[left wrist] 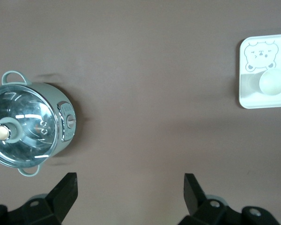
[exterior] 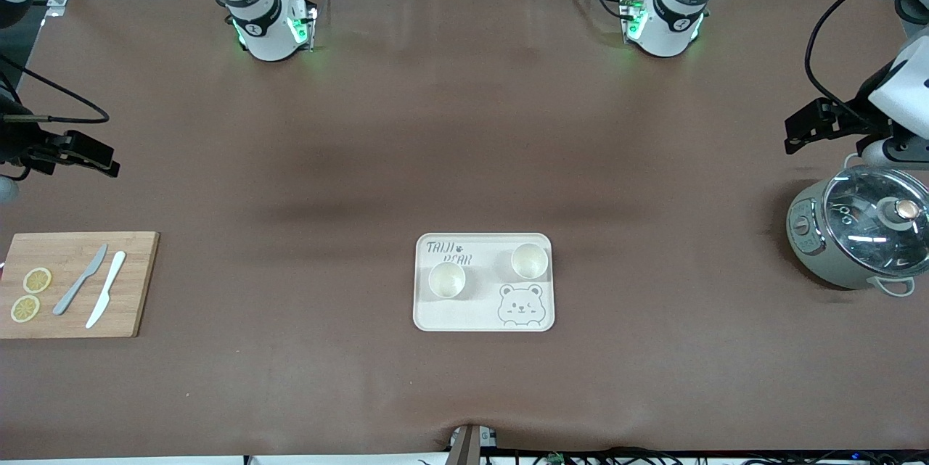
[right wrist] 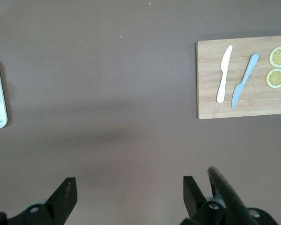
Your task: Place white IKEA cup upright on tray with both arms
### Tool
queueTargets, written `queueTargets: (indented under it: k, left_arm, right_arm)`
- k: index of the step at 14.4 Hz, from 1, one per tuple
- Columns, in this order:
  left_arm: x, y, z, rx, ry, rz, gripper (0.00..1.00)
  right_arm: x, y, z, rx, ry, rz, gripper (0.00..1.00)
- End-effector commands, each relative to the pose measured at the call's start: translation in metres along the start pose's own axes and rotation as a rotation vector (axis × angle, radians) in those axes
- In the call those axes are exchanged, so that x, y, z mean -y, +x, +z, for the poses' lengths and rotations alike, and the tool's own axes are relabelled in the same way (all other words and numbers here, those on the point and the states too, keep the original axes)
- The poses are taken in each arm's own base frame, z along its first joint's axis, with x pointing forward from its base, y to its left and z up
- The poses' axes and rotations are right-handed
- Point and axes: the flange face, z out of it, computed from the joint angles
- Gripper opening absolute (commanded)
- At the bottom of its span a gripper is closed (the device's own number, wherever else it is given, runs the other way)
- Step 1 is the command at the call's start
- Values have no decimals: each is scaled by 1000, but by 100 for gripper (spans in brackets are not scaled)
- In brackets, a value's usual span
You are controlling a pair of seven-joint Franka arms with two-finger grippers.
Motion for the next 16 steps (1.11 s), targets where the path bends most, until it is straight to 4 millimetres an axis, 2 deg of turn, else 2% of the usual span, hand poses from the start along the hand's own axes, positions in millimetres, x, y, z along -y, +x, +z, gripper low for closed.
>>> queueTargets:
  k: [1, 6, 11, 15, 16]
  left_arm:
    - [19, -4, -1, 9, 3, 28, 100]
    - [7, -1, 2, 13, -2, 38, 100]
    - [9, 3, 7, 10, -1, 33, 100]
    - [14, 15, 8, -47, -10, 20, 100]
    - [10, 15, 9, -46, -12, 22, 100]
  right_arm:
    - [3, -2, 0, -4, 14, -14, 100]
    - [4, -2, 5, 5, 14, -16, 100]
    - [4, -2, 6, 7, 14, -16, 100]
    - [7, -2, 6, 7, 14, -20, 100]
    - [7, -2, 6, 7, 14, -20, 100]
